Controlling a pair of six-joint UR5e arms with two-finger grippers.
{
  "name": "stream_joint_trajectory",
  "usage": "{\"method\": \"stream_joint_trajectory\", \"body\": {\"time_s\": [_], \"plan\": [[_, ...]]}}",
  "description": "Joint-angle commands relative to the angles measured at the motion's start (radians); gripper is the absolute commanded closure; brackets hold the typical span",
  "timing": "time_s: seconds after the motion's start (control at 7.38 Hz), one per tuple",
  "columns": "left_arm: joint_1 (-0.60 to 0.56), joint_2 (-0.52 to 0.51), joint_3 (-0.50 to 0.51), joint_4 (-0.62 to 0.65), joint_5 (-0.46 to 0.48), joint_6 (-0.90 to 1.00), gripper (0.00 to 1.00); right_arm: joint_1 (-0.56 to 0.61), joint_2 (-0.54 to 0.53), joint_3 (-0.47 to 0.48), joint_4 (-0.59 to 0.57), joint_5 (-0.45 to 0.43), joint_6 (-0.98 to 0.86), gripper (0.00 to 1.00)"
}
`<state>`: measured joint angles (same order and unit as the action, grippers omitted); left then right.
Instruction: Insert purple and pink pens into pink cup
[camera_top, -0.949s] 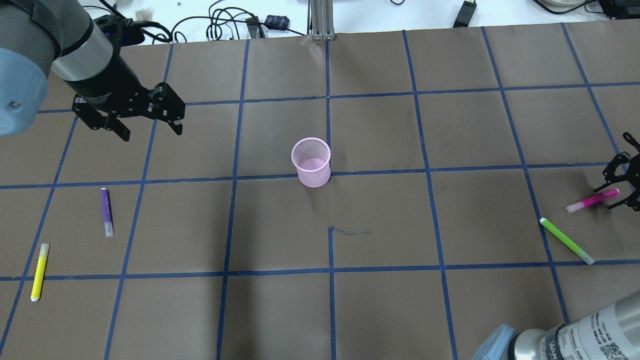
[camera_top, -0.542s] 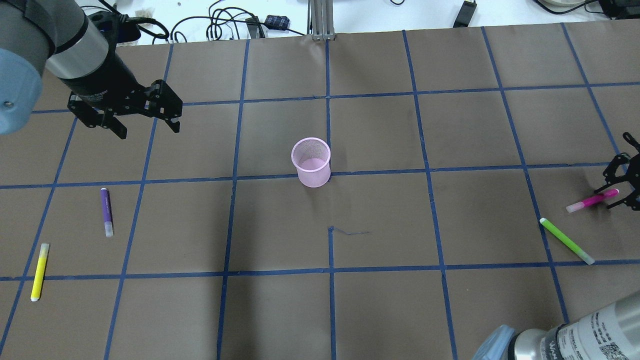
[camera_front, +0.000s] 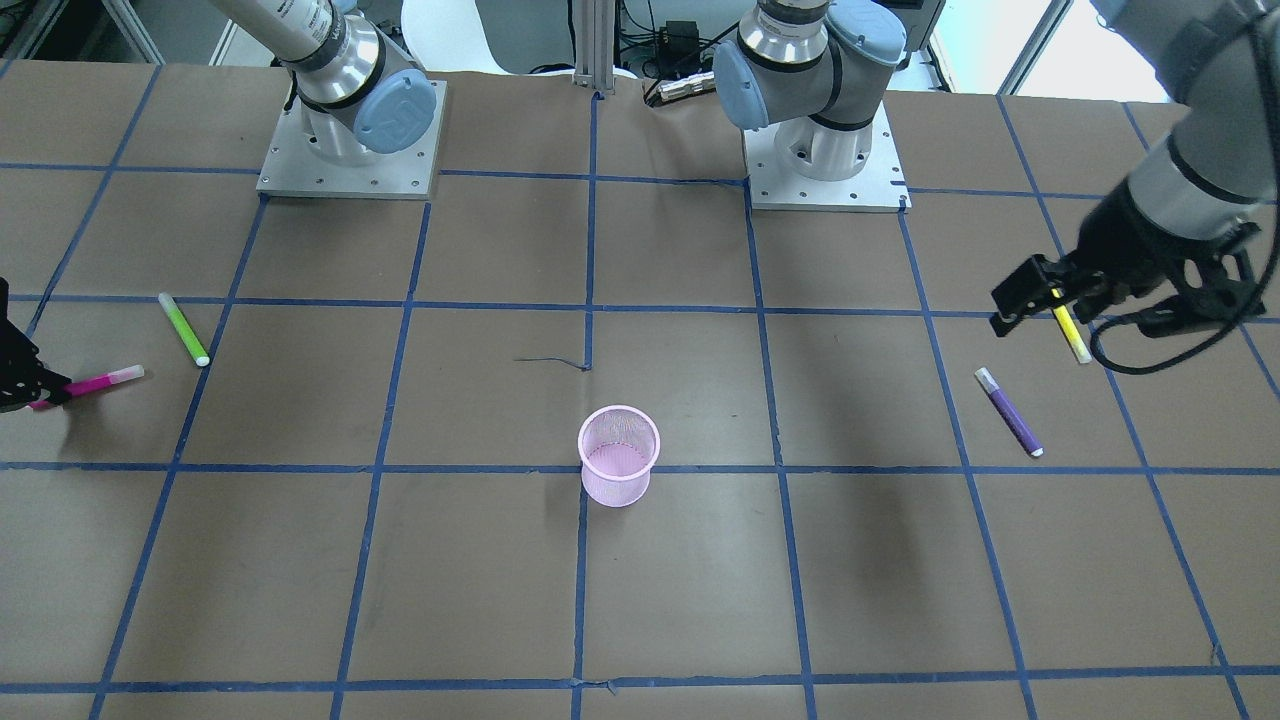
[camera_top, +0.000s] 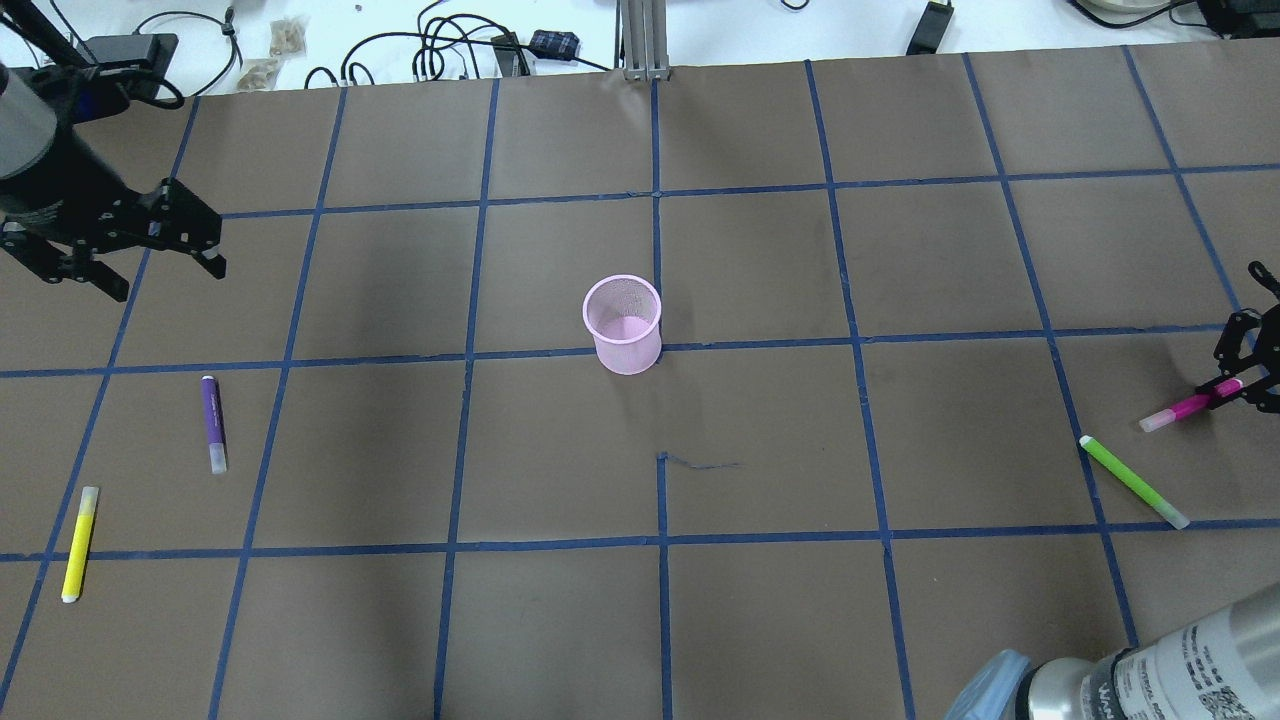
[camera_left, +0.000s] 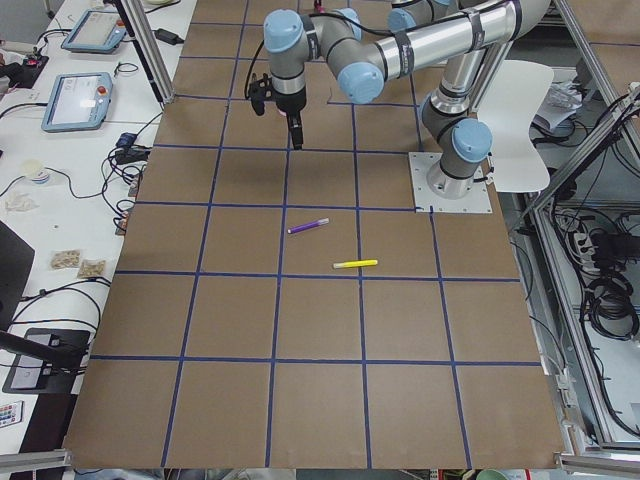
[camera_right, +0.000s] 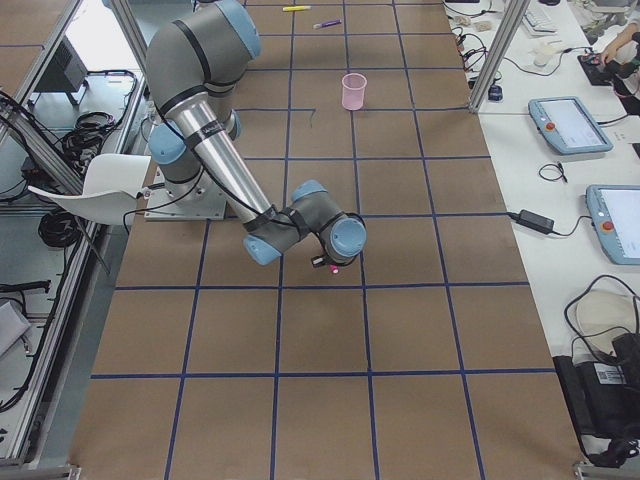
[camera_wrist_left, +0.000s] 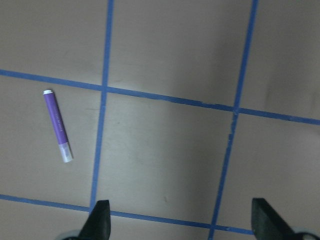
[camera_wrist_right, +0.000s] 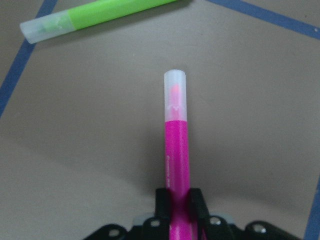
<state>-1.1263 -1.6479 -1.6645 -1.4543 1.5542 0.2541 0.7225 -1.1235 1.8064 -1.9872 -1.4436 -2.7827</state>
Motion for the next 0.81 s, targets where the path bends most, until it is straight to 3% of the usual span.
{"method": "stream_joint_trajectory", "body": {"time_s": [0.0, 0.27, 0.68], "plan": [[0.123, -0.084, -0.046, 0.093, -0.005, 0.06, 0.0, 0.003, -0.034, -0.01, 0.007, 0.002, 0.086, 0.99], [0.152, -0.171, -0.099, 0.211, -0.013, 0.07, 0.0, 0.027, -0.138, -0.005, 0.066, 0.055, 0.202, 1.0], [0.154, -0.271, -0.136, 0.33, -0.011, 0.06, 0.0, 0.281, -0.407, -0.002, 0.134, 0.054, 0.451, 1.0]]}}
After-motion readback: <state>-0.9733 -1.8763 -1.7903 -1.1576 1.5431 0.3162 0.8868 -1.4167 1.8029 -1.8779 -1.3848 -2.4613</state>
